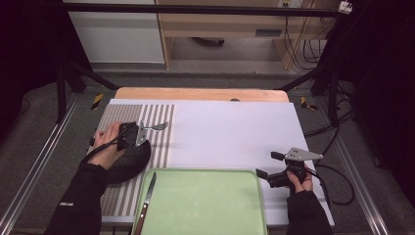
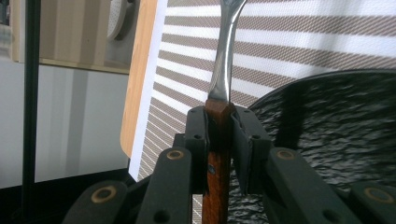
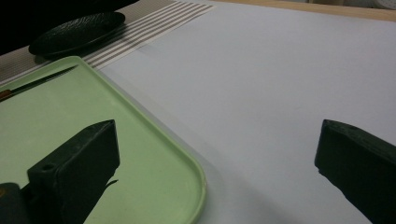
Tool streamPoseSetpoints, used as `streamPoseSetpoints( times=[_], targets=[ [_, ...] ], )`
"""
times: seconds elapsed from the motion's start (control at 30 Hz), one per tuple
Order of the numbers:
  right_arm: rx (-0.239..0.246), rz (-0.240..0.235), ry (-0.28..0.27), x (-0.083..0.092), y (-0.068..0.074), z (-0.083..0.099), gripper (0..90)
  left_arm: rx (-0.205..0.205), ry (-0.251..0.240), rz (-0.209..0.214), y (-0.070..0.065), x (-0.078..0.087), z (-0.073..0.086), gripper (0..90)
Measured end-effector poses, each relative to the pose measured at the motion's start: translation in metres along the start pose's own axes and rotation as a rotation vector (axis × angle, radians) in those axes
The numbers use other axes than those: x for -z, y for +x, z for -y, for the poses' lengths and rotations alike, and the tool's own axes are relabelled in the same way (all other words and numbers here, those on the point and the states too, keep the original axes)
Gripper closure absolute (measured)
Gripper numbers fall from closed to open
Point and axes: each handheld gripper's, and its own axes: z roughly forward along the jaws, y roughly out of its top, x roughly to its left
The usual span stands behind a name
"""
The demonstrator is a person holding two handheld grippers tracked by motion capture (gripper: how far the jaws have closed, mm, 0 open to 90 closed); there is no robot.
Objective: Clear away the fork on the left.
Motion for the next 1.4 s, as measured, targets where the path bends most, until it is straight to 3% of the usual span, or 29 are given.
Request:
streamPoseSetpoints(
  times=[0.27, 0.57, 0.9, 1.4],
  targets=[
    [0.003, 0.001, 0.001, 0.0, 0.0, 0.0, 0.3, 0.055, -0.001, 0.018, -0.007, 0.015, -0.004, 76.8],
    [0.004, 0.002, 0.002, 0.0, 0.0, 0.0, 0.2, 0.089, -0.027, 0.019, -0.018, 0.034, -0.013, 76.8],
    [0.005, 0.002, 0.001, 0.001, 0.0, 0.0, 0.2, 0.175, -0.057, 0.023, -0.029, 0.06, -0.026, 76.7],
    [0.006, 0.005, -0.001, 0.001, 0.0, 0.0, 0.2, 0.271, -0.052, 0.06, -0.046, 0.088, -0.042, 76.7]
  ],
)
